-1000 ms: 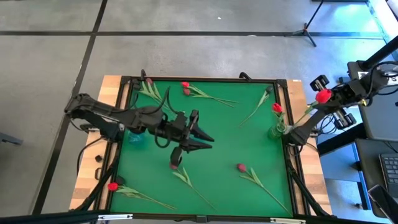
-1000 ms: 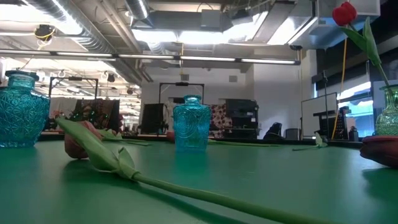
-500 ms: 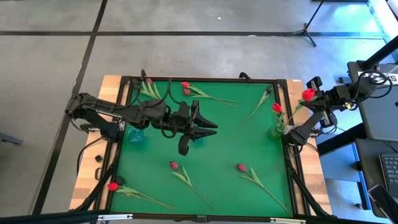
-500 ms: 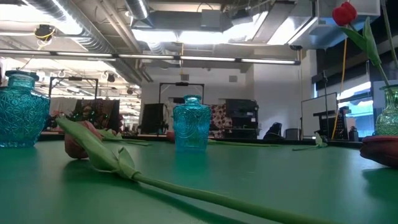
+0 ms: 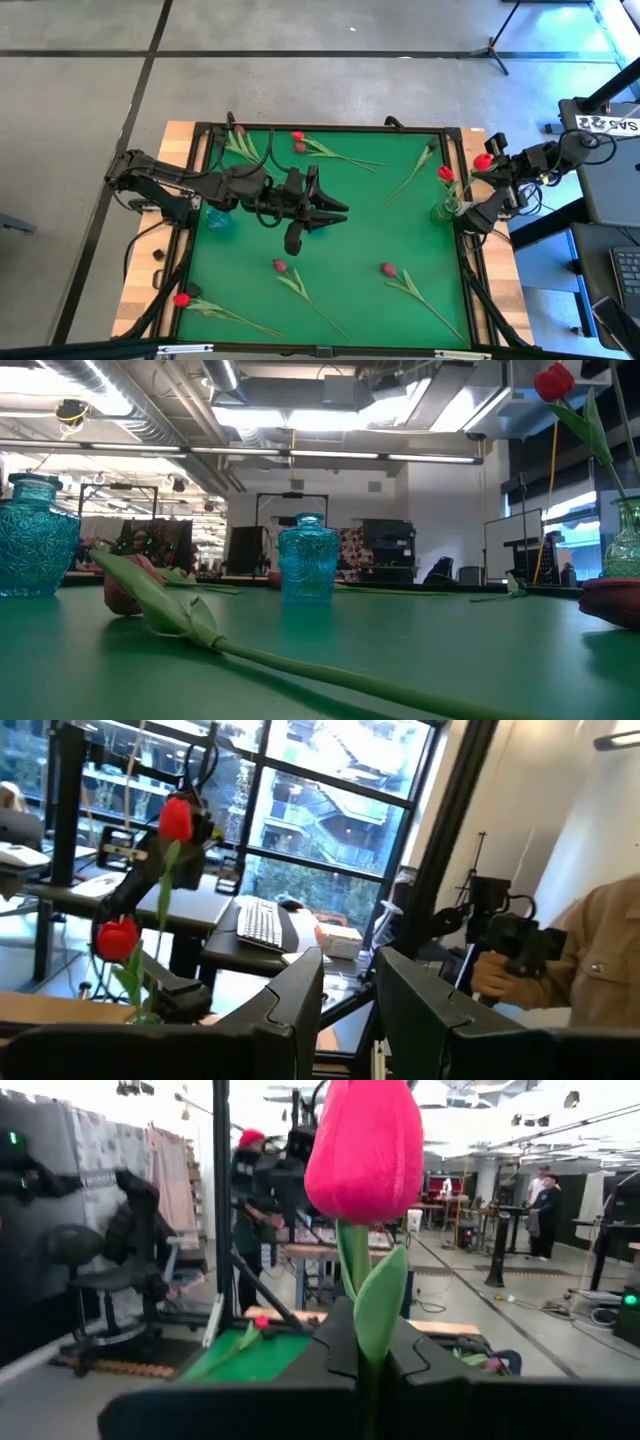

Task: Sort flowers into vase by color
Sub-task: Put the pink flower into the green flower vase

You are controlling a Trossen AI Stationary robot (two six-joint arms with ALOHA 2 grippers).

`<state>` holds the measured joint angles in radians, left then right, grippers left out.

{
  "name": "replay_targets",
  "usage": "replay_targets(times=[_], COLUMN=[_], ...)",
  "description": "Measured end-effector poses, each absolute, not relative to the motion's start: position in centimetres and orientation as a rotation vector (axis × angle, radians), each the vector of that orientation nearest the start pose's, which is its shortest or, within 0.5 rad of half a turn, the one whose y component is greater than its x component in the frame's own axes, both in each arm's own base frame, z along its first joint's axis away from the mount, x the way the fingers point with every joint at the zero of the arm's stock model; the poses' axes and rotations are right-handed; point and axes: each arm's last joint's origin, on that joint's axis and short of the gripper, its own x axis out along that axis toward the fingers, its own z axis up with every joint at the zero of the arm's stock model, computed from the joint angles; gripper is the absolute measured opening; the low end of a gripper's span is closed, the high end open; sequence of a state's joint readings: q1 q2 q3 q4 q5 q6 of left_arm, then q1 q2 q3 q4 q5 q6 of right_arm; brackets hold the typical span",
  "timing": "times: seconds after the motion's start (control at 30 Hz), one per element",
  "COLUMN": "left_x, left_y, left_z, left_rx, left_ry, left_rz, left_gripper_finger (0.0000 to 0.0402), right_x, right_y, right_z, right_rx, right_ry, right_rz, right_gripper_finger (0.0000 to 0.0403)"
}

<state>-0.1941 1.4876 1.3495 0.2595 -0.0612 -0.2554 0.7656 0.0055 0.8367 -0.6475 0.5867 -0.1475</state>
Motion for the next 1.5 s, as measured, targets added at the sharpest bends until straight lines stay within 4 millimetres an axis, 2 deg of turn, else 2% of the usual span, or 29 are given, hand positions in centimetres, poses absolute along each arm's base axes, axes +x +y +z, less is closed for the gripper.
replay_targets(times=[0.33, 0.53, 0.7, 0.87, 1.03, 1.2, 1.37, 1.5], left_x=[33.9, 33.9, 33.9, 33.9, 33.9, 34.1, 34.2, 34.3], left_y=[-6.6, -6.5, -6.5, -6.3, -5.7, -4.2, -2.6, -1.4], left_z=[40.5, 40.5, 40.4, 40.2, 40.2, 40.0, 39.8, 39.5], left_rx=[-0.275, -0.275, -0.302, -0.393, -0.450, -0.481, -0.478, -0.455], left_ry=[-0.108, -0.108, -0.106, -0.086, -0.117, -0.115, -0.108, -0.091], left_rz=[-0.146, -0.146, -0.136, -0.071, 0.067, 0.177, 0.239, 0.271], left_gripper_finger=[0.0094, 0.0094, 0.0094, 0.0094, 0.0094, 0.0094, 0.0094, 0.0094], right_x=[-0.9, -1.0, -1.1, -0.8, -0.7, -0.9, -0.8, -0.6], right_y=[-3.2, -3.0, -2.9, -2.6, -2.5, -2.7, -2.3, -2.1], right_z=[33.0, 32.1, 30.9, 30.0, 30.1, 31.2, 32.6, 34.5], right_rx=[-0.068, -0.019, -0.012, -0.054, -0.073, -0.074, -0.087, -0.096], right_ry=[-0.055, 0.036, 0.154, 0.277, 0.366, 0.463, 0.604, 0.703], right_rz=[0.134, 0.239, 0.269, 0.267, 0.250, 0.244, 0.264, 0.266], right_gripper_finger=[0.0000, 0.0002, 0.0019, 0.0034, 0.0046, 0.0089, 0.0153, 0.0206])
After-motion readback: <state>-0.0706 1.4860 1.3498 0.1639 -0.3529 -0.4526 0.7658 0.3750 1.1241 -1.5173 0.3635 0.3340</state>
